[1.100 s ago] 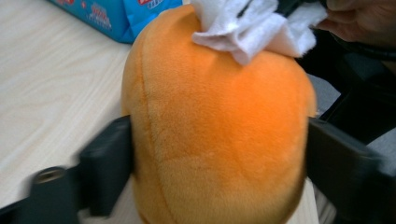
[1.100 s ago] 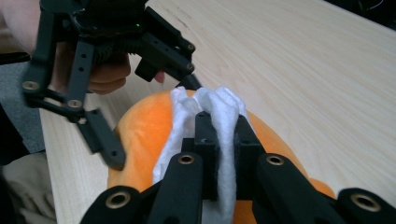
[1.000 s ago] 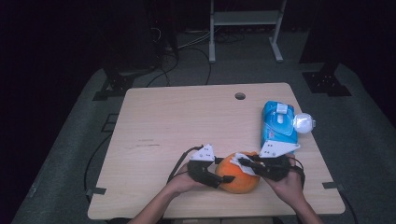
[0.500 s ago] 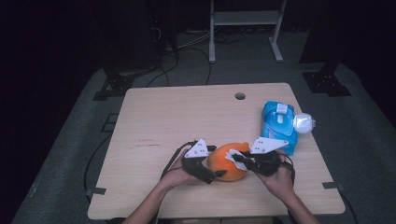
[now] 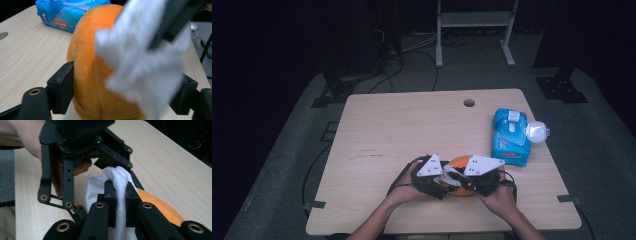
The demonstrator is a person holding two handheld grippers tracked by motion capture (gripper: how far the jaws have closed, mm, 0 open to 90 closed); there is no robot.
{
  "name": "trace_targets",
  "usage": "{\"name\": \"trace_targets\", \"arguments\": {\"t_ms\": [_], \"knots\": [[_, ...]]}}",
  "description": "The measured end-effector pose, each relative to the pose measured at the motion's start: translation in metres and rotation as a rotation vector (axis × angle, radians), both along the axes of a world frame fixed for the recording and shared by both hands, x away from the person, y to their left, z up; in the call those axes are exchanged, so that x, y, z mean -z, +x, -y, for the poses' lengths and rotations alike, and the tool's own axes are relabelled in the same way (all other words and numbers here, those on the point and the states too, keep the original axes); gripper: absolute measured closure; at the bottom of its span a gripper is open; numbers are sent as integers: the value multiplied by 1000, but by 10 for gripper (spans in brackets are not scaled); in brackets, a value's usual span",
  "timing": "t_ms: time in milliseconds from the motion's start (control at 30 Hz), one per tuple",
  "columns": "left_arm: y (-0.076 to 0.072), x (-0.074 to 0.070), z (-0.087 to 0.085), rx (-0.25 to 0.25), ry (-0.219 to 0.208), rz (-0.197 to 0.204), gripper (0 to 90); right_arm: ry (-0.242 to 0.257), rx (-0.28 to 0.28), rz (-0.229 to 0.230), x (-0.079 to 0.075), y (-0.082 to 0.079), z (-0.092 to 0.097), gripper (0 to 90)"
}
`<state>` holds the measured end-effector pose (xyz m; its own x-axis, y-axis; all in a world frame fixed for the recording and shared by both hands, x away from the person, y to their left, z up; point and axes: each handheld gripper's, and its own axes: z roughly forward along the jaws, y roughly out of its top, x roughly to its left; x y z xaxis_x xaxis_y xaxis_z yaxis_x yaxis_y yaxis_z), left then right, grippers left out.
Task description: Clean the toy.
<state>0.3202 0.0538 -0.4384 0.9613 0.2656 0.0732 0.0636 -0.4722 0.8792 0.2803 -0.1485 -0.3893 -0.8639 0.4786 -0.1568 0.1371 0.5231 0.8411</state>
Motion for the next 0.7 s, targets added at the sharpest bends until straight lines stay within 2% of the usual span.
{"name": "trace_targets", "arguments": {"t_ms": [67, 200, 233, 267, 300, 333, 400, 467, 567, 633, 700], "knots": [[2, 1, -1, 3, -3, -8, 231, 11, 13, 1, -1, 2, 3, 832], [6, 3, -5, 1, -14, -25, 229, 36, 108, -1, -4, 14, 29, 832], [7, 4, -6, 1, -21, -34, 229, 36, 108, -1, -4, 14, 29, 832], [9, 5, -7, -1, -29, -42, 197, 52, 126, -35, -2, 18, 40, 831], [10, 6, -7, -7, -35, -59, 197, 52, 126, -35, -2, 18, 40, 831], [11, 5, -5, -10, -38, -85, 122, 81, 133, -71, 3, 21, 46, 832], [11, 4, -5, -13, -35, -91, 95, 91, 131, -79, 4, 23, 47, 832], [11, 2, -6, -16, -74, -114, 88, 86, 135, -82, 4, 23, 46, 832], [10, 0, -8, -19, -72, -103, 225, 82, 132, -74, 4, 23, 47, 832], [6, -2, -6, -28, -57, -63, 265, 89, 129, -74, 2, 22, 46, 832], [5, -3, -5, -32, -56, -52, 277, 85, 117, -65, -2, 18, 41, 832]]}}
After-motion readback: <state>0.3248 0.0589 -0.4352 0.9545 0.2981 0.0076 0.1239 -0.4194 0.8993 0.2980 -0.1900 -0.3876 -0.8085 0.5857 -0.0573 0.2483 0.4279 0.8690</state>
